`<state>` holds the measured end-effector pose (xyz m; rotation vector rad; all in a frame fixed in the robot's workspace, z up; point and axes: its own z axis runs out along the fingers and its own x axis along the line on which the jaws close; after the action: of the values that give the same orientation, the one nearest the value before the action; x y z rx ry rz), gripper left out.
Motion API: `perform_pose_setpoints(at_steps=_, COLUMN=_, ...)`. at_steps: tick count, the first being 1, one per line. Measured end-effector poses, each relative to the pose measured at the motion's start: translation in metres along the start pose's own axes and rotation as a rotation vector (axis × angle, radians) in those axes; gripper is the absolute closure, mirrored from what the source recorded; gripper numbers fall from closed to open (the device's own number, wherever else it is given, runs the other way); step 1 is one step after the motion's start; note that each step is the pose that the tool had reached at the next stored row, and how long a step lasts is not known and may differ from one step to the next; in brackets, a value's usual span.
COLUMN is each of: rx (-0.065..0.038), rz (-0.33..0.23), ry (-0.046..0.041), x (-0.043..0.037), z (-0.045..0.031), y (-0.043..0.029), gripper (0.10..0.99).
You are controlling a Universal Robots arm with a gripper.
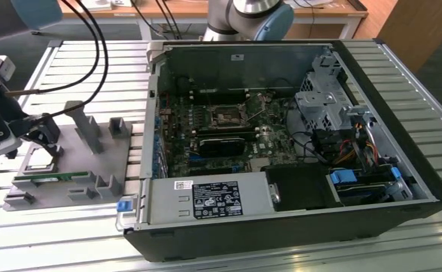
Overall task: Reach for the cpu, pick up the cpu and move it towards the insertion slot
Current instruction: 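Pick up the cpu and move it towards the insertion slot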
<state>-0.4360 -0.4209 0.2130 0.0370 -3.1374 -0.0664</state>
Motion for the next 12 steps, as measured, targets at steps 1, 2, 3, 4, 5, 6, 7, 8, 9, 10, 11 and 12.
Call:
perform_pose_setpoints(at_steps=1, rx=0.000, rz=0.000, ry=0.0000, x=0.0000, z=0.0013, y=0.0001, gripper=0.306)
perform_pose_setpoints(at_steps=2, rx=0.000, rz=0.000, ry=0.0000, x=0.0002, z=0.0025, y=0.0001, gripper=0.306)
perform_pose_setpoints(at_steps=3, rx=0.000, rz=0.000, ry=0.0001, x=0.0005, z=0.0039, y=0.0001, gripper=0.306)
perform_pose_setpoints(at_steps=4, rx=0.000, rz=0.000, ry=-0.0001, x=0.0007, z=0.0052, y=0.0001, gripper=0.306)
perform_pose_setpoints(at_steps=5, rx=0.000, rz=0.000, ry=0.0000, x=0.0008, z=0.0064, y=0.0001, gripper=0.306)
perform_pose_setpoints(at_steps=6, rx=0.000, rz=0.000, ry=0.0000, x=0.0009, z=0.0076, y=0.0001, gripper=0.306)
perform_pose_setpoints(at_steps=7, rx=0.000, rz=0.000, ry=0.0000, x=0.0009, z=0.0089, y=0.0001, gripper=0.306)
perform_pose_setpoints(at_steps=8, rx=0.000, rz=0.000, ry=0.0001, x=0.0009, z=0.0101, y=0.0003, gripper=0.306)
perform_pose_setpoints(at_steps=9, rx=0.000, rz=0.000, ry=0.0001, x=0.0010, z=0.0112, y=0.0006, gripper=0.306)
perform_pose_setpoints(at_steps=10, rx=0.000, rz=0.000, ry=0.0000, x=0.0010, z=0.0123, y=0.0011, gripper=0.306)
perform_pose_setpoints(at_steps=11, rx=0.000, rz=0.000, ry=0.0000, x=0.0009, z=0.0132, y=0.0014, gripper=0.306)
perform_pose_setpoints(at_steps=12, rx=0.000, rz=0.000, ry=0.0000, x=0.0009, z=0.0141, y=0.0018, gripper=0.306)
